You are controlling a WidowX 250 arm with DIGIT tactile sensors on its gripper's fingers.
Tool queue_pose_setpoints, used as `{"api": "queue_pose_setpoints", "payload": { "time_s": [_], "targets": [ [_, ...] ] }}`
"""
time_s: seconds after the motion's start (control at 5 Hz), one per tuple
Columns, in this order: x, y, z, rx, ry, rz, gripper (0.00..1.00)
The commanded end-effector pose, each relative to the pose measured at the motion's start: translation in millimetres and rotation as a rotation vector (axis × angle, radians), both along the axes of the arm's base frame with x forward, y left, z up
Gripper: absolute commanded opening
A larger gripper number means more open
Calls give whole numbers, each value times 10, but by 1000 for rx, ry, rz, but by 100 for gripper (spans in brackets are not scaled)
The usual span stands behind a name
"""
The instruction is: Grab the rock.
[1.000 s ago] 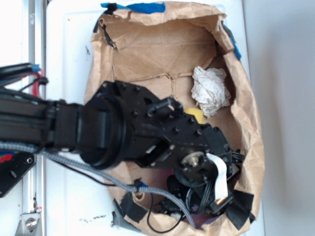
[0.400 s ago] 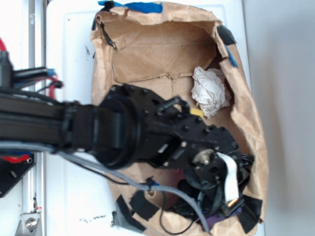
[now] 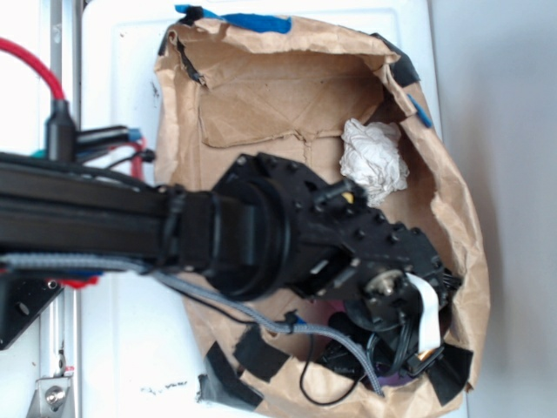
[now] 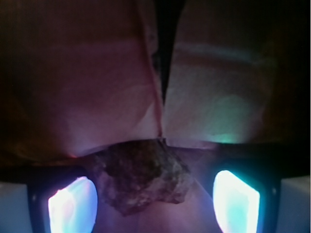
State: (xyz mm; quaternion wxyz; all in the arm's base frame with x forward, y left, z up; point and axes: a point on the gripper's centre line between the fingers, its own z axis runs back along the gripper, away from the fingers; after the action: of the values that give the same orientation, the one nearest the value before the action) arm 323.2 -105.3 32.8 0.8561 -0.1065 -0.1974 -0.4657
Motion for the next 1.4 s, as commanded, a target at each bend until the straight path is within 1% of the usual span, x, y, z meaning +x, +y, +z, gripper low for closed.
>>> {"api": "queue_pose_setpoints", "payload": {
  "time_s": [0.0, 0.4, 0.6, 0.8, 1.0, 1.2],
  "targets": [
    [69, -172, 177, -5, -91, -8, 0],
    [26, -154, 216, -10, -94, -4, 0],
    [-76, -72, 358, -39, -98, -4, 0],
    [-234, 74, 543, -60, -93, 33, 0],
    [-320, 237, 705, -62, -8, 115, 0],
    [-411, 358, 846, -30, 55, 190, 0]
  ]
}}
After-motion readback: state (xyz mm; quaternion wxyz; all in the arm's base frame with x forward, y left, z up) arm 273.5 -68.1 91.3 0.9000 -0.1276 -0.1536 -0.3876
